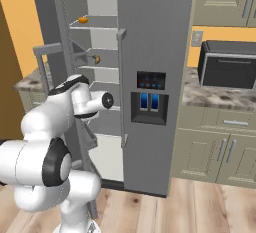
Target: Retrieve the orange and banana from the fridge and place them into the bowl on the dining table.
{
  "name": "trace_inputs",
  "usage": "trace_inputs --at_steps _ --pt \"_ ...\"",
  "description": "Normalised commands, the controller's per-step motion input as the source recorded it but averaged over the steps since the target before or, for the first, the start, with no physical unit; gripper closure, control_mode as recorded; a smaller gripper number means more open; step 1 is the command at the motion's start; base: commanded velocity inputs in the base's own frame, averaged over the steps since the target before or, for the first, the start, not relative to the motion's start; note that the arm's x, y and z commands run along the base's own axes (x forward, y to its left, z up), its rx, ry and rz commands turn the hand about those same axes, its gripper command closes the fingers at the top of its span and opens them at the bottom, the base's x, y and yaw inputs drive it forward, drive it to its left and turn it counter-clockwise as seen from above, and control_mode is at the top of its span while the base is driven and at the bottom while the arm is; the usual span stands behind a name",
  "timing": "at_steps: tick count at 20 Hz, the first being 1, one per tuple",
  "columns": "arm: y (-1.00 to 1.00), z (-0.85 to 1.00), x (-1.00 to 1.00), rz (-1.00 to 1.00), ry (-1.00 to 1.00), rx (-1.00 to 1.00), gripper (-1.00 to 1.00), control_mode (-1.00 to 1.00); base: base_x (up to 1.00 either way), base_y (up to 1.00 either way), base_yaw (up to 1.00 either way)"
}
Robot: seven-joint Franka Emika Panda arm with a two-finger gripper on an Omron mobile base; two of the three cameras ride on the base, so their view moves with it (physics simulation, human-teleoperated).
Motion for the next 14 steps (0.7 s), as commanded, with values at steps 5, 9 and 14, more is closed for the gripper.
trace_inputs --at_steps 5,9,14 --pt "0.9 -0.02 -0.87 0.05 -0.03 0.0 -1.0 -1.0 0.0 0.0 0.0" --pt "1.0 -0.11 -0.35 0.05 0.0 0.0 -1.0 -1.0 0.0 0.0 0.0" --pt "1.0 -0.15 0.13 0.0 0.03 0.0 -1.0 -1.0 0.0 0.0 0.0"
